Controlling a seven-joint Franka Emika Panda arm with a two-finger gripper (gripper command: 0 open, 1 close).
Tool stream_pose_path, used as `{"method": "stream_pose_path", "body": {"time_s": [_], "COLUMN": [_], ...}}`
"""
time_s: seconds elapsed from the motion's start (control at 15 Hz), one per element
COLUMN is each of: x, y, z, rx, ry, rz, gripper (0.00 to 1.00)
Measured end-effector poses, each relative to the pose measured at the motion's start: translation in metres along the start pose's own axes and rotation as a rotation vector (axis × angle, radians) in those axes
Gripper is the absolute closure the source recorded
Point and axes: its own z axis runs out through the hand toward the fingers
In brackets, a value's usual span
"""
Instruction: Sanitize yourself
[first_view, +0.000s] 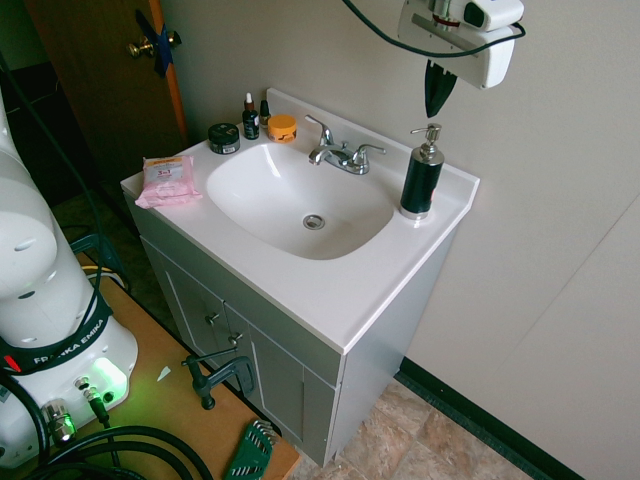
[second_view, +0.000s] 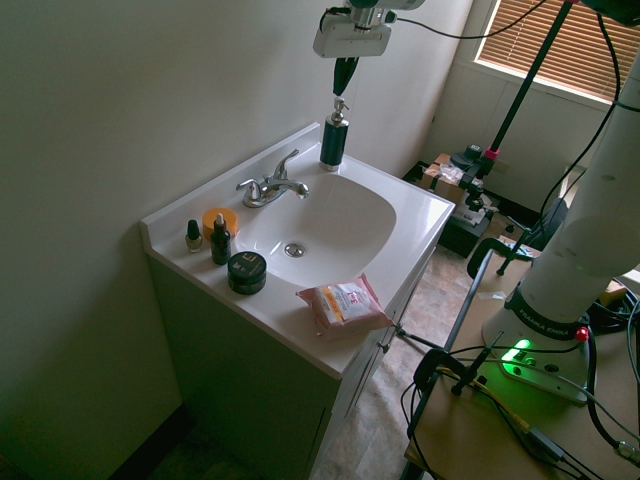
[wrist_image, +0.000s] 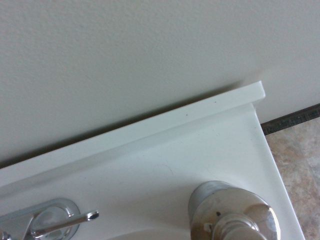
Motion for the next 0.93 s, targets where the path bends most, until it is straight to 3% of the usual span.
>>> {"method": "stream_pose_path", "body": {"time_s": [0.93], "x": [0.006], "y": [0.008], "z": [0.024], "rx": [-0.013], "ry": [-0.017], "rz": [0.022], "gripper": [1.0]}}
